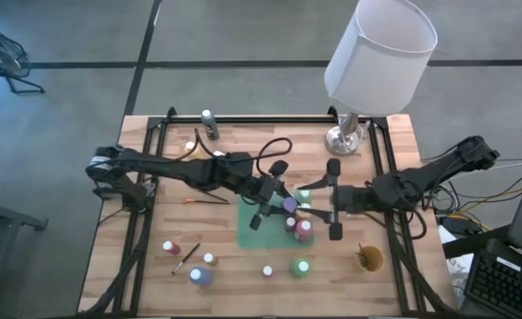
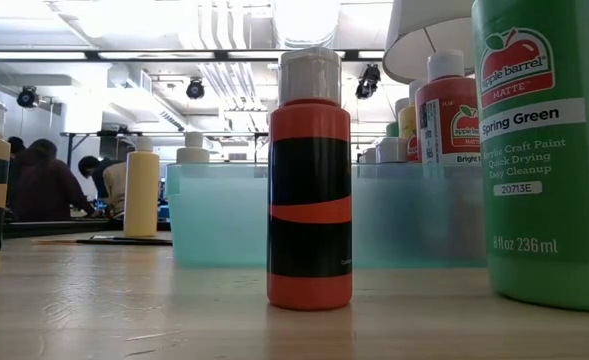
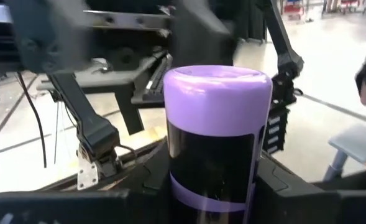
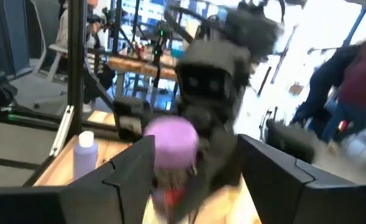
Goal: Pick & Place Paint Supplies
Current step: Put the purple paint bottle into the green bin
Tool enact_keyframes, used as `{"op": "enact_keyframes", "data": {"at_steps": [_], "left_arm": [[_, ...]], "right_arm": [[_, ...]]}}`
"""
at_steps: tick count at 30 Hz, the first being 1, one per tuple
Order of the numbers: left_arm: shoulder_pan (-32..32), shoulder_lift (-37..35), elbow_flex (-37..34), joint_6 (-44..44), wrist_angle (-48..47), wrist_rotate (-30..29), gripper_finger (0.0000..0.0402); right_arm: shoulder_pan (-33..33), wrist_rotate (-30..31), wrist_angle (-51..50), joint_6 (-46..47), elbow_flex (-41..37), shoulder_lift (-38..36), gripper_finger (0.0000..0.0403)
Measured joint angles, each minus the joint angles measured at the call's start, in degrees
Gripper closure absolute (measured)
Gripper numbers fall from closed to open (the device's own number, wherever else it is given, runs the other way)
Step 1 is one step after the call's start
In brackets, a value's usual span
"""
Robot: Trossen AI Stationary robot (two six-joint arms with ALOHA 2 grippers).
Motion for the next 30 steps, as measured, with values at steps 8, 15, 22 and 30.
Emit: {"op": "enact_keyframes", "data": {"at_steps": [8, 15, 22, 30], "left_arm": [[-1.06, -3.97, -0.01, 6.41, -10.94, -2.33, 0.0277], [-3.91, -5.52, 2.29, 10.41, -27.54, -12.94, 0.0276], [-12.16, -5.52, 2.42, 30.05, -32.44, -23.46, 0.0276], [-21.64, -4.60, 1.84, 54.65, -29.25, -35.58, 0.0276]], "right_arm": [[0.83, -0.04, -16.65, 14.01, 0.00, -2.67, 0.0159], [1.42, 0.81, -25.79, 22.34, -0.02, -1.21, 0.0174], [1.38, 4.59, -28.40, 25.40, -0.13, -1.01, 0.0182], [-1.95, 3.27, -28.49, 29.12, -0.13, -1.77, 0.0169]]}}
